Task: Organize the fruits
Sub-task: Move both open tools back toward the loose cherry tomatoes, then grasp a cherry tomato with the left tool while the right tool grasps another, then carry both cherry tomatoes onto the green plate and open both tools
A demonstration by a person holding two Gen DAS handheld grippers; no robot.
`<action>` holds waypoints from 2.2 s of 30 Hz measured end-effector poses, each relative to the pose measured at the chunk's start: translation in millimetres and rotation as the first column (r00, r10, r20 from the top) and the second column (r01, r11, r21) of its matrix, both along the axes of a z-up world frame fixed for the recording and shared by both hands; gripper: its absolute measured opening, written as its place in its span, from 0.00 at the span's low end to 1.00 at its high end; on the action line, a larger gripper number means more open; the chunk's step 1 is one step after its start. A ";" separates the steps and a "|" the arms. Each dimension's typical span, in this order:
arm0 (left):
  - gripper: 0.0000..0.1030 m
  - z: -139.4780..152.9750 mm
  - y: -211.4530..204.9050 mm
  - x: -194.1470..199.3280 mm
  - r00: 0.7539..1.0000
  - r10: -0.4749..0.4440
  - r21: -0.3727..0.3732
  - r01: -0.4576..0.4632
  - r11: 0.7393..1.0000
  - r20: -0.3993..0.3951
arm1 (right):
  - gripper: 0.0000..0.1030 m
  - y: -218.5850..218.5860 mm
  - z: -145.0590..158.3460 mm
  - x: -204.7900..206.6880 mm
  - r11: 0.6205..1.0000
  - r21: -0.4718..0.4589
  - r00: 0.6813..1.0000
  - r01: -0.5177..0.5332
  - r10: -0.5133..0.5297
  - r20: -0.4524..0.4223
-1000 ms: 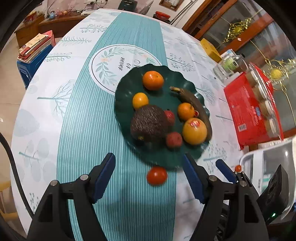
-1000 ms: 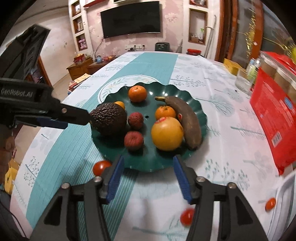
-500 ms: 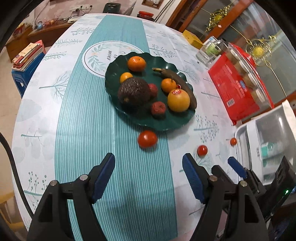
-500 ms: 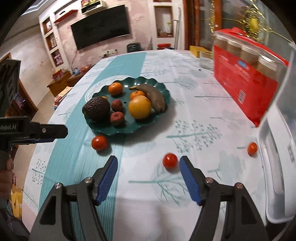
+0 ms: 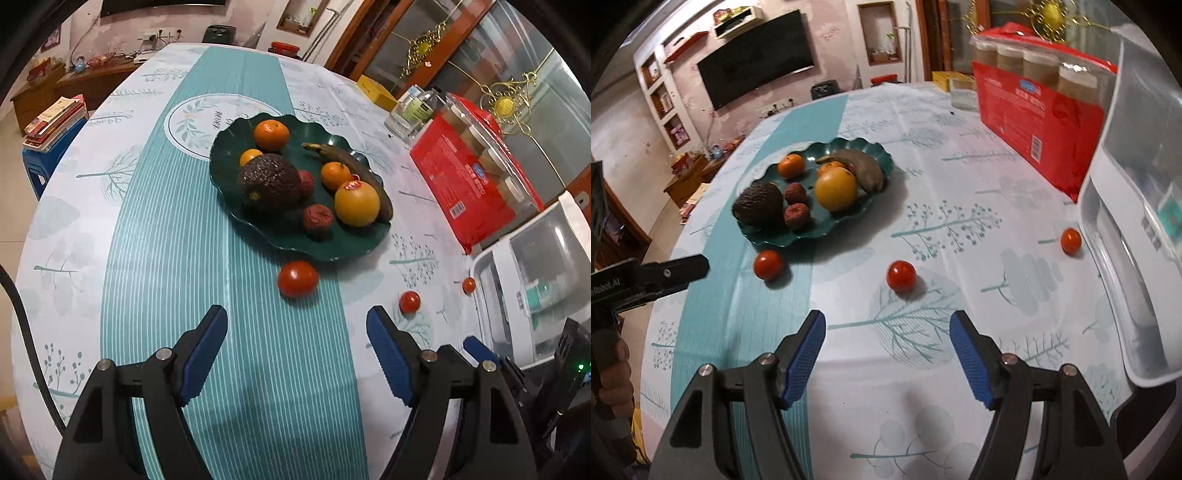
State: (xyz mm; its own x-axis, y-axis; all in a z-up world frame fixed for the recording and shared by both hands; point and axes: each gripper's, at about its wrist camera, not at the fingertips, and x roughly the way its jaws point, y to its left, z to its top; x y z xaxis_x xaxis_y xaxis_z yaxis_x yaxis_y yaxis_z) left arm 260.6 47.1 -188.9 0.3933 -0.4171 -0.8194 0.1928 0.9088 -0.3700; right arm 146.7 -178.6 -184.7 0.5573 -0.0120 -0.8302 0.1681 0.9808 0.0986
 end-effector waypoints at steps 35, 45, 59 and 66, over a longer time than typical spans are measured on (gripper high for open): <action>0.46 -60.3 -39.8 47.1 0.998 -0.052 0.044 0.054 0.998 -0.035 | 0.47 10.9 -58.4 51.1 0.985 -0.150 0.996 -0.082 0.087 0.027; 0.34 -64.0 -47.3 46.8 0.996 -0.088 0.035 0.089 0.995 -0.027 | 0.32 13.1 -58.1 51.8 0.985 -0.130 0.993 -0.111 0.115 0.027; 0.33 -46.7 -14.5 32.9 1.000 -0.030 0.055 0.029 0.998 0.007 | 0.24 21.6 -55.6 51.9 0.986 -0.095 0.990 -0.136 0.139 0.021; 0.33 -28.9 25.7 36.9 0.996 0.068 0.081 -0.072 0.994 0.058 | 0.24 36.7 -49.9 53.3 0.978 -0.073 0.980 -0.194 0.196 0.031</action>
